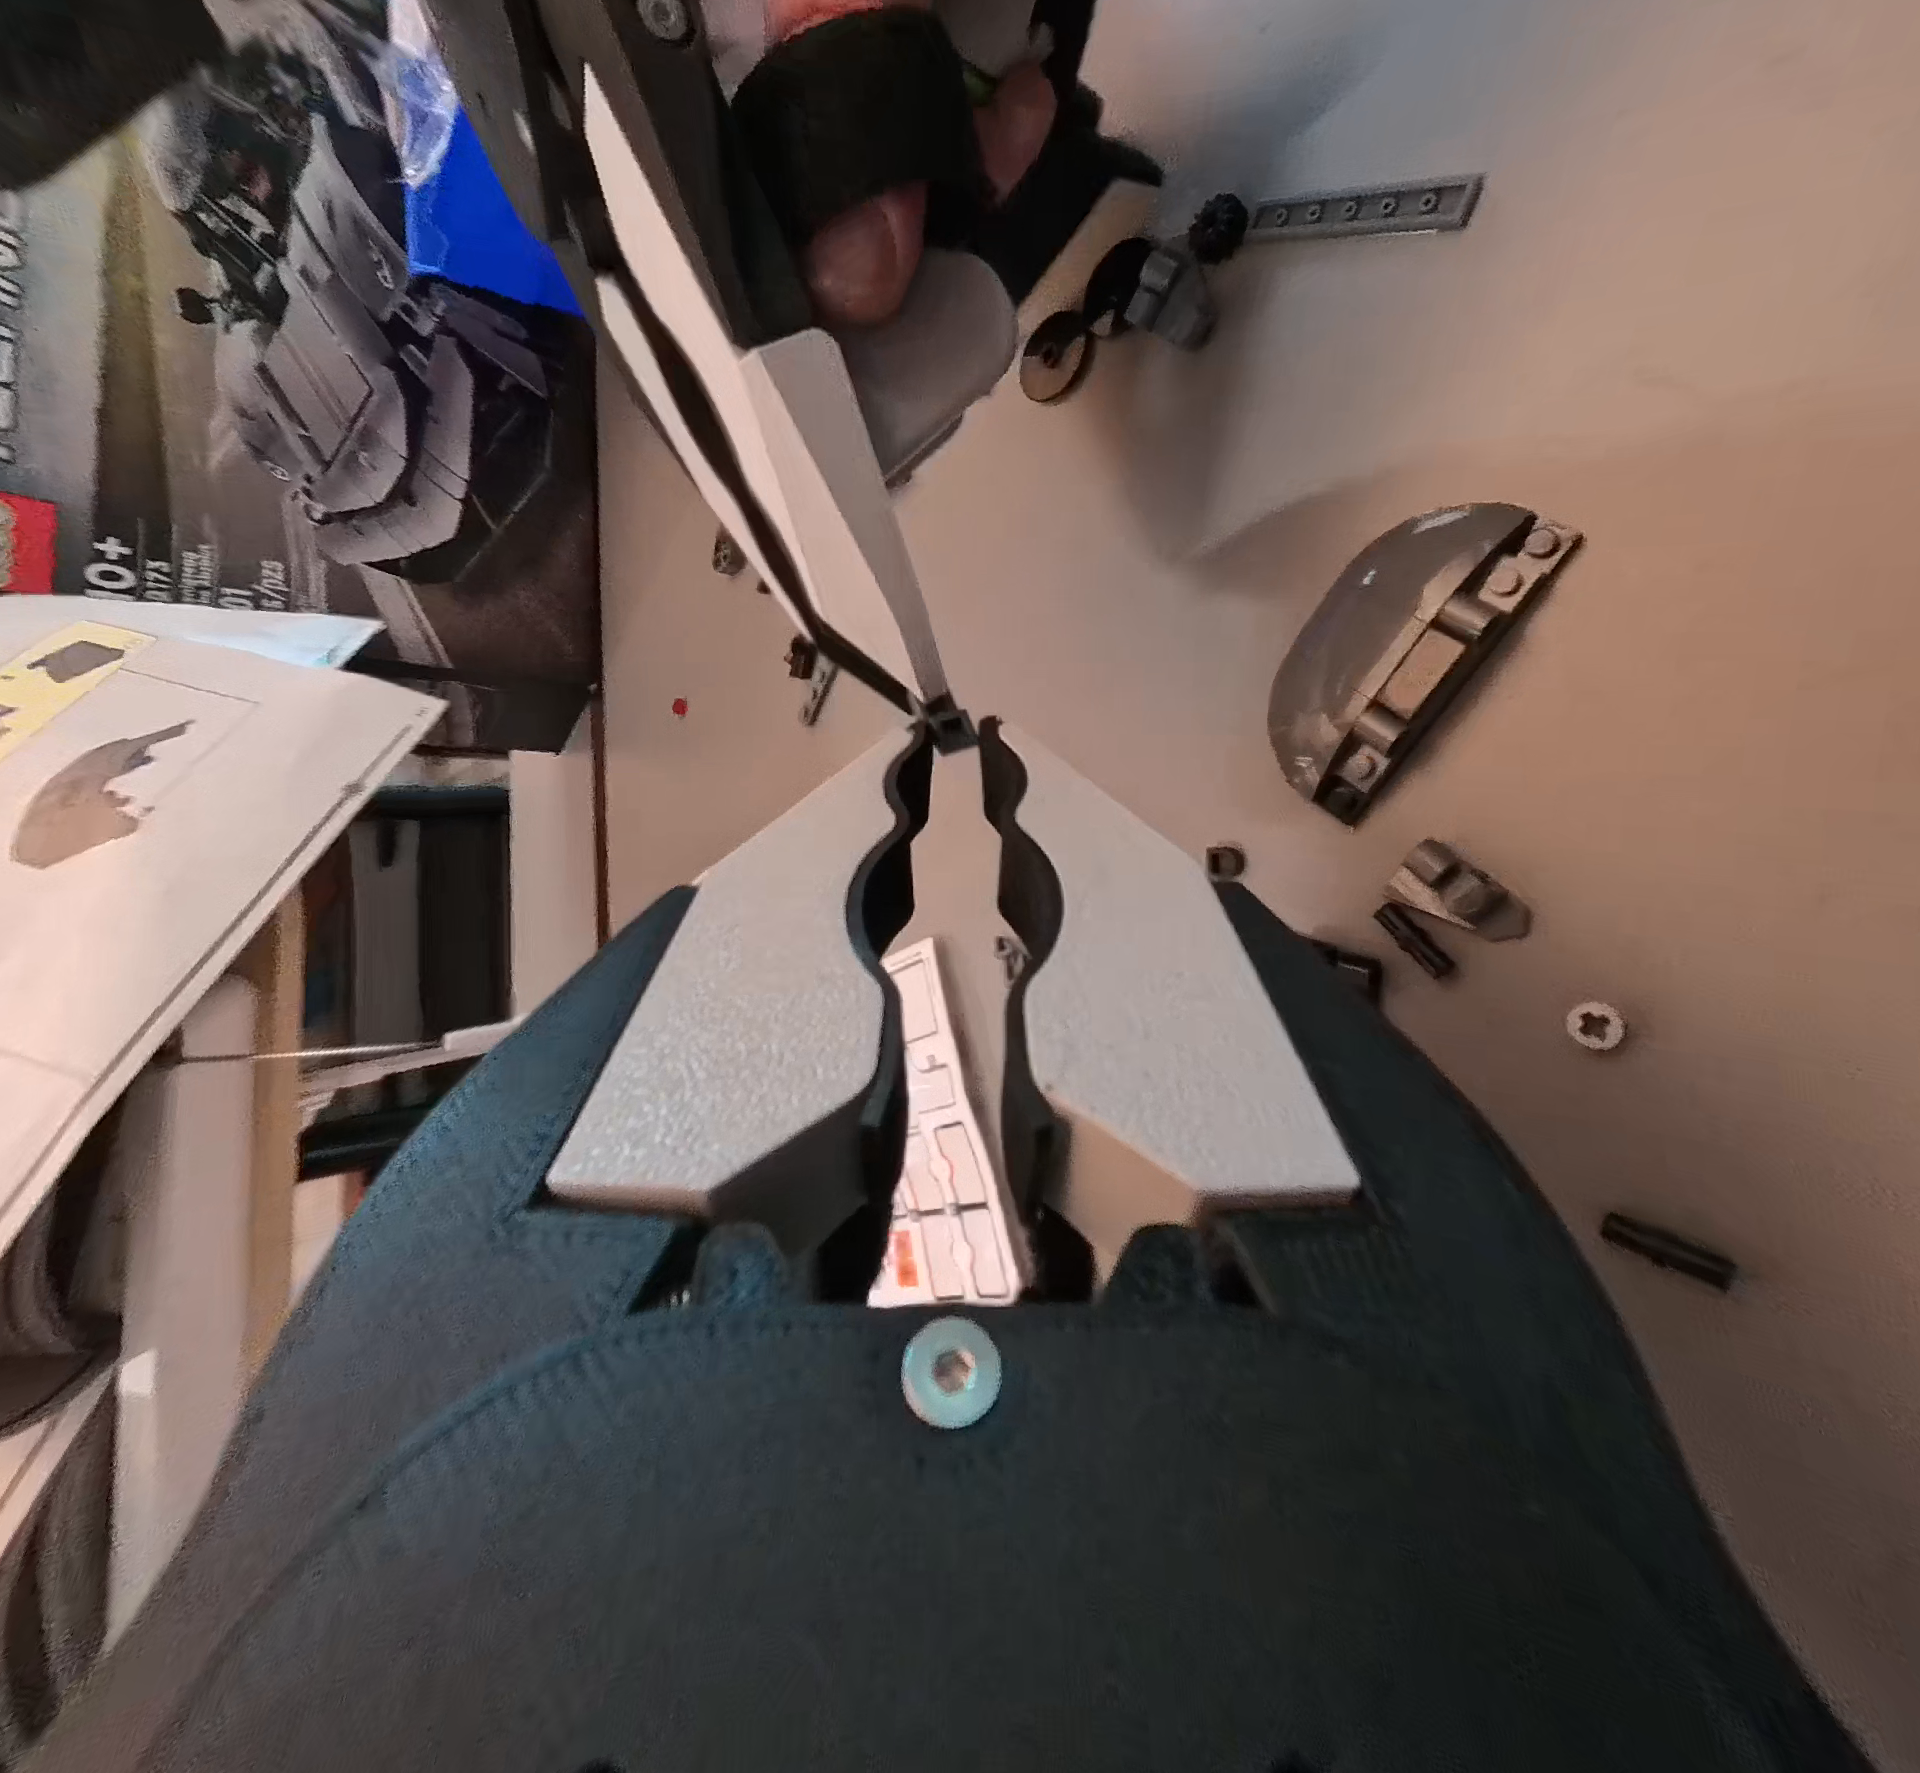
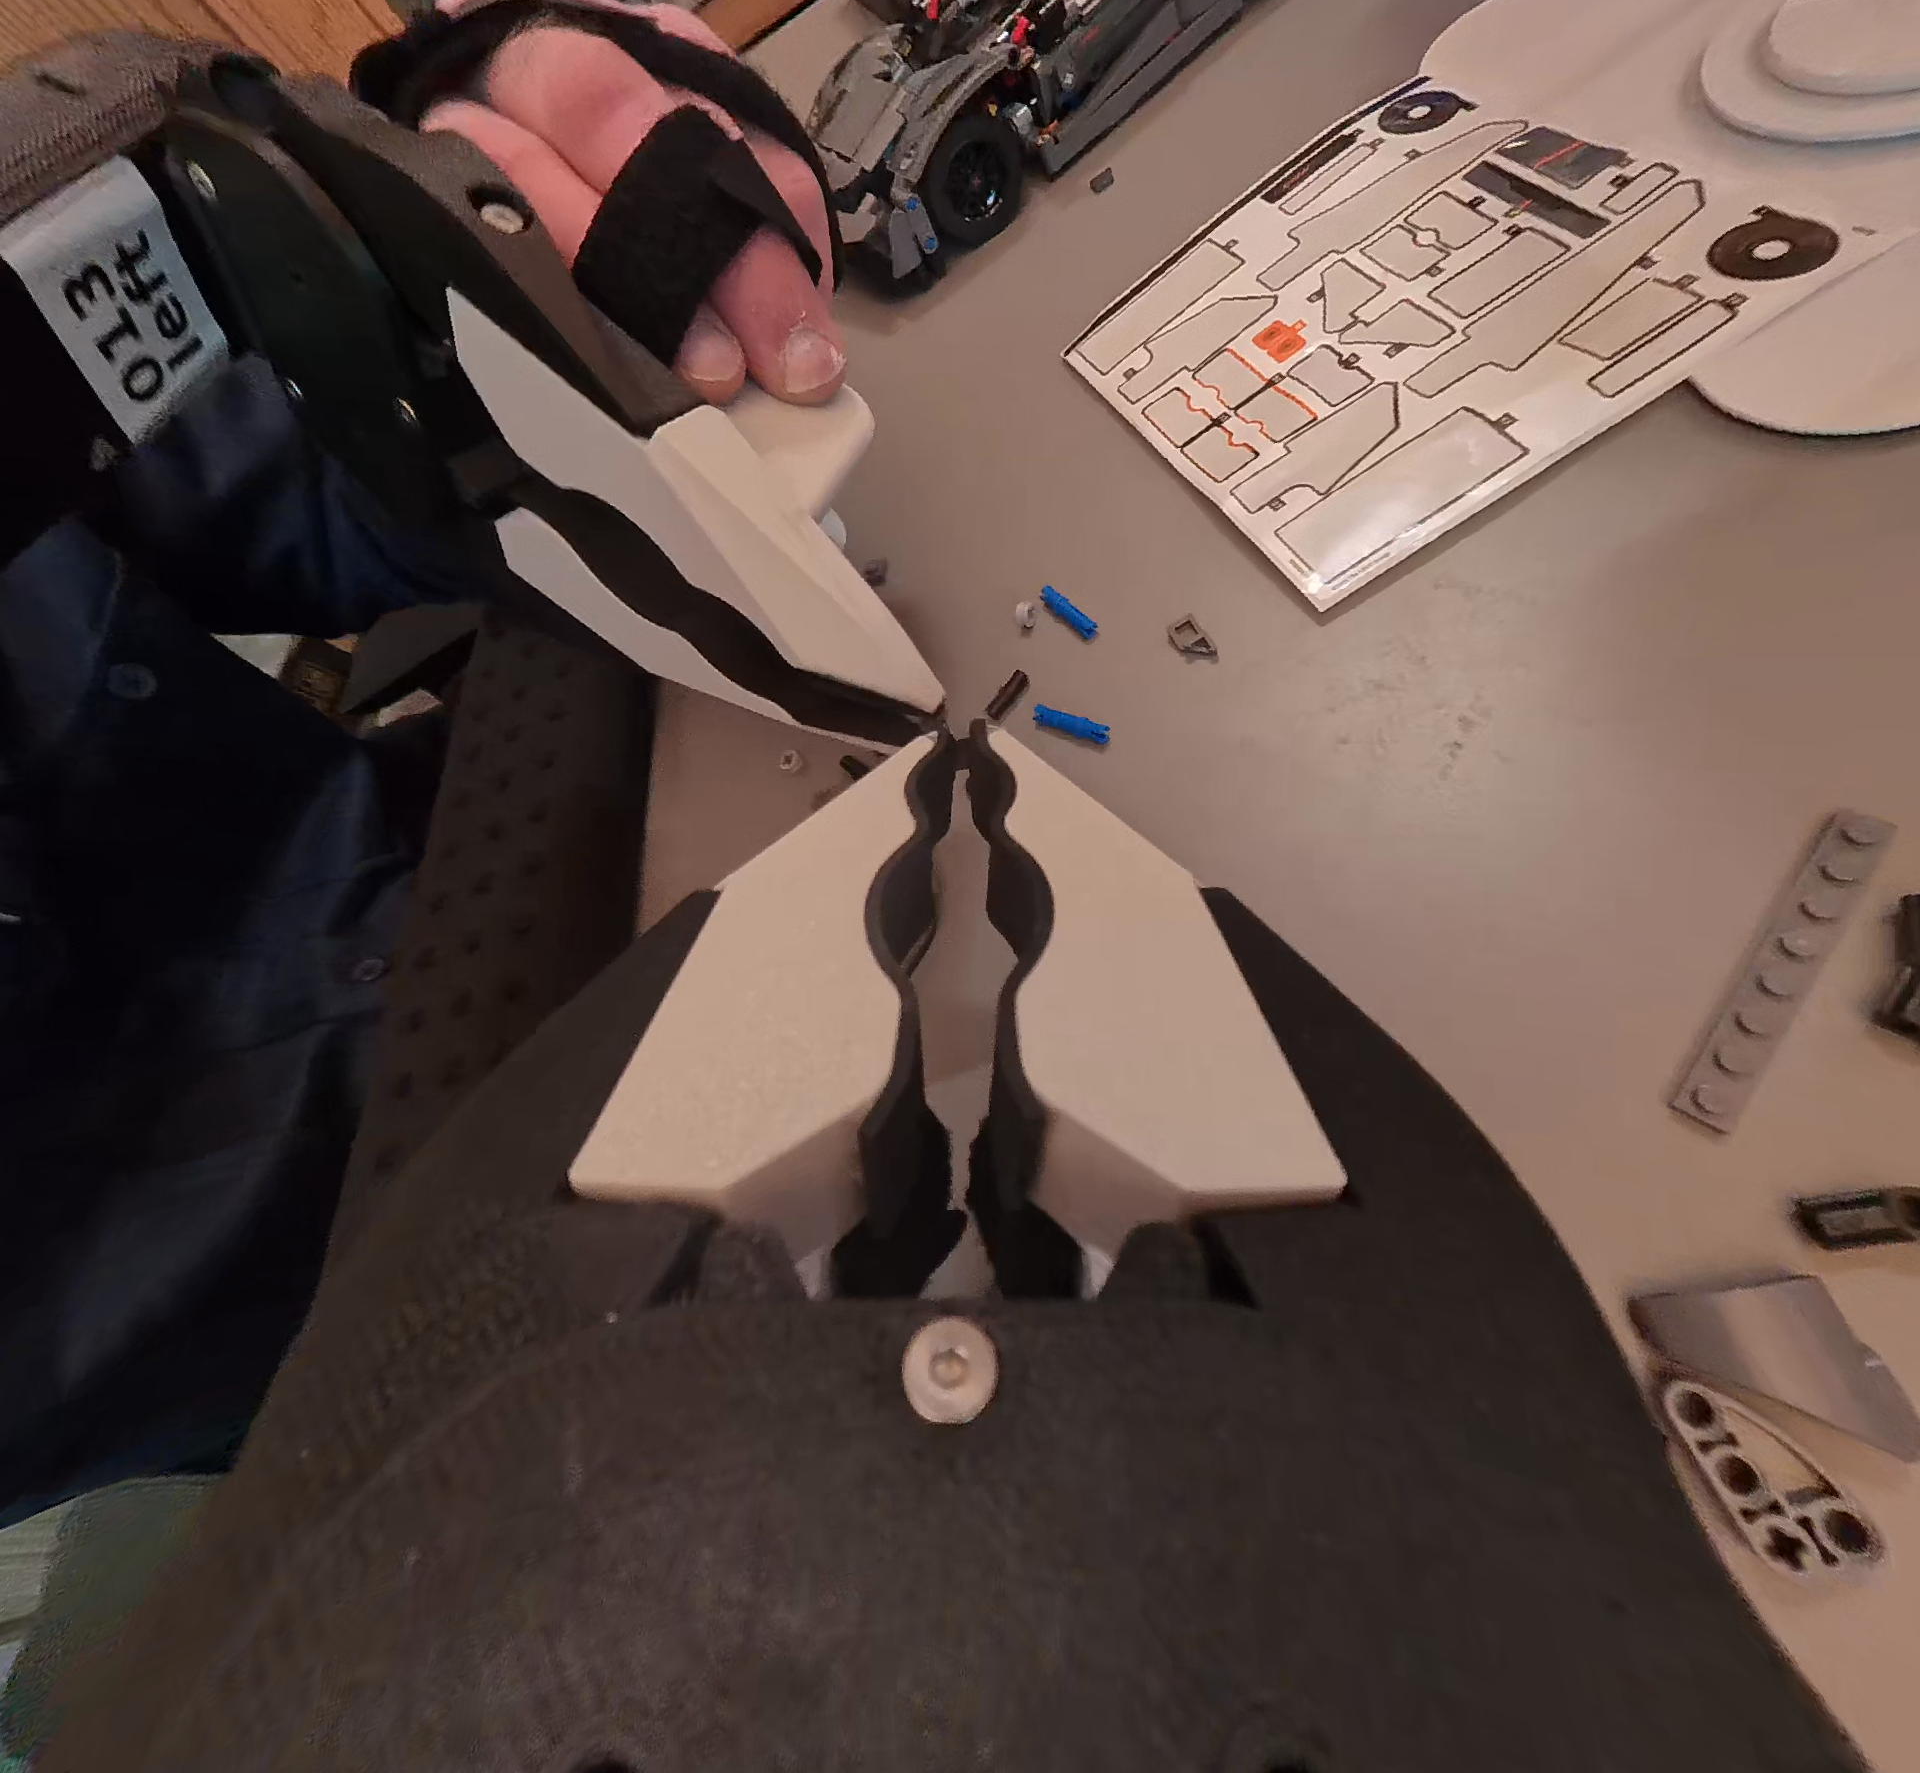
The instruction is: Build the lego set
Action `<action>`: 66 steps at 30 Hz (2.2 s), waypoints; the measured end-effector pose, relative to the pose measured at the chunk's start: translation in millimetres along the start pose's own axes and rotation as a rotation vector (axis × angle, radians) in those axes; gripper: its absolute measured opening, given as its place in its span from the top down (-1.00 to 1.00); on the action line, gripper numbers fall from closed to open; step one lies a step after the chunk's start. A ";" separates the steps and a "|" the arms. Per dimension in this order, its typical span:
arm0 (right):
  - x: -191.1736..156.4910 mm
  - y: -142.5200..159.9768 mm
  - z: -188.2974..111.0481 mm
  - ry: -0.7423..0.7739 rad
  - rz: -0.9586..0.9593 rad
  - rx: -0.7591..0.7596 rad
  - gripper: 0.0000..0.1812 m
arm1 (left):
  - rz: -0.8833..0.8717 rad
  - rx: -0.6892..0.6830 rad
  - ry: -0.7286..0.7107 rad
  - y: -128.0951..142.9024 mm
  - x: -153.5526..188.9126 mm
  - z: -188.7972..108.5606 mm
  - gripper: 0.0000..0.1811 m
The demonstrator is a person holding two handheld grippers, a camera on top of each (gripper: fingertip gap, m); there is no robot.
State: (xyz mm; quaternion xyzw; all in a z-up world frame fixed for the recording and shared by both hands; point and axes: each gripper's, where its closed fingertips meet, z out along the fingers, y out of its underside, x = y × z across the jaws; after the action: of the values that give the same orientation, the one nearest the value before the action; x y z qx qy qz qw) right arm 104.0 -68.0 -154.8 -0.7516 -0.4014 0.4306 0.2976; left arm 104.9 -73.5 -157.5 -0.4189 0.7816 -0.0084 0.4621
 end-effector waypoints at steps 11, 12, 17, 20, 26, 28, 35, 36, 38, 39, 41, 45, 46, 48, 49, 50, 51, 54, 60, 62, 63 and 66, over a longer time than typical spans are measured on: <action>-4.9 0.8 4.8 0.260 -0.435 -0.144 0.99 | -0.358 0.153 0.368 4.8 24.8 -6.5 0.84; -6.0 0.2 6.1 0.281 -0.487 -0.152 1.00 | -0.389 0.172 0.384 3.5 24.2 -7.0 0.85; -14.6 -4.1 8.2 0.340 -0.687 -0.155 0.99 | -0.620 0.253 0.537 -0.1 22.8 -11.2 0.90; -20.2 -5.6 8.7 0.318 -0.719 -0.133 0.99 | -0.695 0.255 0.575 3.9 21.2 -9.4 0.83; -26.7 -9.4 8.1 0.306 -0.756 -0.103 0.99 | -0.793 0.275 0.642 7.9 21.5 -7.4 0.79; -32.1 -9.7 9.4 0.279 -0.767 -0.089 0.99 | -0.823 0.317 0.671 3.0 19.8 -9.7 0.78; -42.0 -11.9 9.8 0.243 -0.811 -0.050 0.99 | -0.860 0.421 0.778 -8.5 22.0 -22.4 0.91; -43.5 -12.9 9.2 0.234 -0.808 -0.039 1.00 | -0.874 0.438 0.796 -9.9 21.1 -25.6 0.88; -44.9 -15.5 6.9 0.232 -0.806 -0.020 0.99 | -0.910 0.490 0.857 -14.5 20.2 -34.3 0.78; -44.9 -16.0 6.1 0.235 -0.808 -0.018 0.99 | -0.923 0.519 0.863 -16.1 17.5 -37.1 0.78; -46.5 -17.6 5.3 0.231 -0.807 -0.005 0.99 | -0.935 0.569 0.883 -20.3 13.6 -43.2 0.76; -48.2 -19.3 4.9 0.228 -0.808 0.010 0.99 | -0.946 0.612 0.875 -26.7 8.5 -46.8 0.81; -49.4 -20.0 4.6 0.226 -0.810 0.015 1.00 | -0.940 0.606 0.859 -26.3 8.3 -45.2 0.88; -50.8 -20.9 4.5 0.229 -0.821 0.019 1.00 | -0.932 0.607 0.851 -26.1 8.0 -45.3 0.91; -51.0 -21.4 4.5 0.233 -0.825 0.020 0.99 | -0.939 0.613 0.857 -25.9 7.3 -45.8 0.91; -51.3 -21.9 4.3 0.236 -0.829 0.022 0.99 | -0.945 0.619 0.864 -25.8 7.3 -46.2 0.91; -51.6 -22.1 4.1 0.237 -0.832 0.024 0.99 | -0.945 0.621 0.863 -25.6 6.8 -45.9 0.92; -50.8 -21.9 4.2 0.238 -0.823 0.022 0.99 | -0.922 0.601 0.837 -24.0 7.0 -43.7 0.92; -42.2 -0.2 3.0 0.157 -0.649 -0.099 0.87 | -0.699 0.325 0.707 6.6 33.4 -26.1 0.93; -44.5 25.0 8.2 0.065 -0.556 -0.226 0.81 | -0.629 0.256 0.692 12.4 42.0 -22.9 0.93; -43.5 36.0 10.6 0.048 -0.534 -0.285 0.76 | -0.610 0.239 0.695 12.9 45.3 -22.6 0.93; -52.7 56.0 15.6 -0.024 -0.533 -0.372 0.67 | -0.584 0.236 0.703 9.7 49.5 -23.3 0.93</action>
State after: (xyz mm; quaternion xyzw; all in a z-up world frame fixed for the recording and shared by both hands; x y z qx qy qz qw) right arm 93.4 -139.7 -184.7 -0.6566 -0.6591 0.2656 0.2529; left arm 70.6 -108.7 -183.4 -0.5374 0.7340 -0.3681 0.1922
